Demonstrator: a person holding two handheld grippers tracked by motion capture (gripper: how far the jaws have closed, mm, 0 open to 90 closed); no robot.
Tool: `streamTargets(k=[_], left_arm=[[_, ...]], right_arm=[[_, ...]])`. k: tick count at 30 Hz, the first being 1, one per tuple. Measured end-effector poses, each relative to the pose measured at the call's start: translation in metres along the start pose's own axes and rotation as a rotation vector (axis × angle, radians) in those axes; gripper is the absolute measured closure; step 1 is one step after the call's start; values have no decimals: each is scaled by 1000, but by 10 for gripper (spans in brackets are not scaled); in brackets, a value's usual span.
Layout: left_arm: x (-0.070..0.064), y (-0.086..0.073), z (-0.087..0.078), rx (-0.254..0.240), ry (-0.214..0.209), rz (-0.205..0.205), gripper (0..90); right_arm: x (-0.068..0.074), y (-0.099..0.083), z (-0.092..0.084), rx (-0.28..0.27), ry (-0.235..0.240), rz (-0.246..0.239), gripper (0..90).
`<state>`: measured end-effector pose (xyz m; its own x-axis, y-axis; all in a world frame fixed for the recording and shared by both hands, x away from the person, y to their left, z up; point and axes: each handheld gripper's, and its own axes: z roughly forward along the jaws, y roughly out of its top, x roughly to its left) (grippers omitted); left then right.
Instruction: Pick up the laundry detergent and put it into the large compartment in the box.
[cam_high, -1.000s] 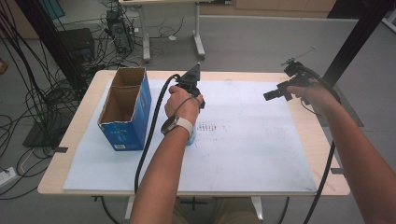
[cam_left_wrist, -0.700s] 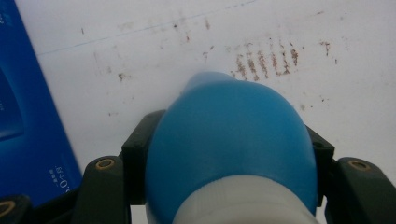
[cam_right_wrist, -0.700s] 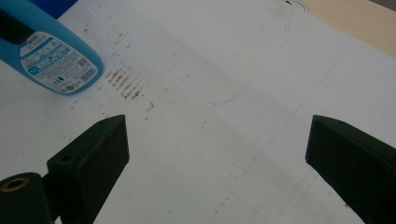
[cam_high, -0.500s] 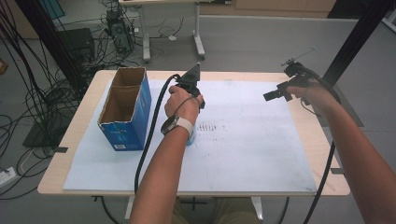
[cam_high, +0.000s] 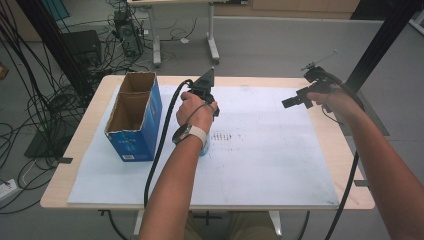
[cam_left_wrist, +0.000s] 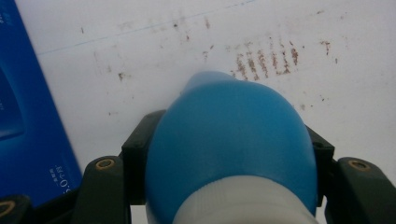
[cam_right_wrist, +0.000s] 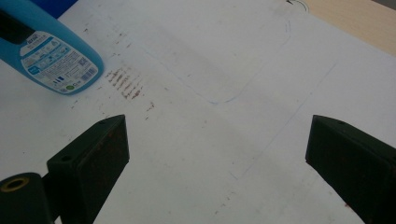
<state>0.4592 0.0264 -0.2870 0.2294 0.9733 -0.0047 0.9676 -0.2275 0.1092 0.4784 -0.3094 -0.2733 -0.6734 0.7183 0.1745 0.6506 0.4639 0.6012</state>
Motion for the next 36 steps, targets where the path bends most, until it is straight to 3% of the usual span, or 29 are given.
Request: streamTargets(k=[36], left_arm=[[0, -1, -1, 0, 4, 9, 394]], right_arm=[[0, -1, -1, 1, 0, 3, 60]])
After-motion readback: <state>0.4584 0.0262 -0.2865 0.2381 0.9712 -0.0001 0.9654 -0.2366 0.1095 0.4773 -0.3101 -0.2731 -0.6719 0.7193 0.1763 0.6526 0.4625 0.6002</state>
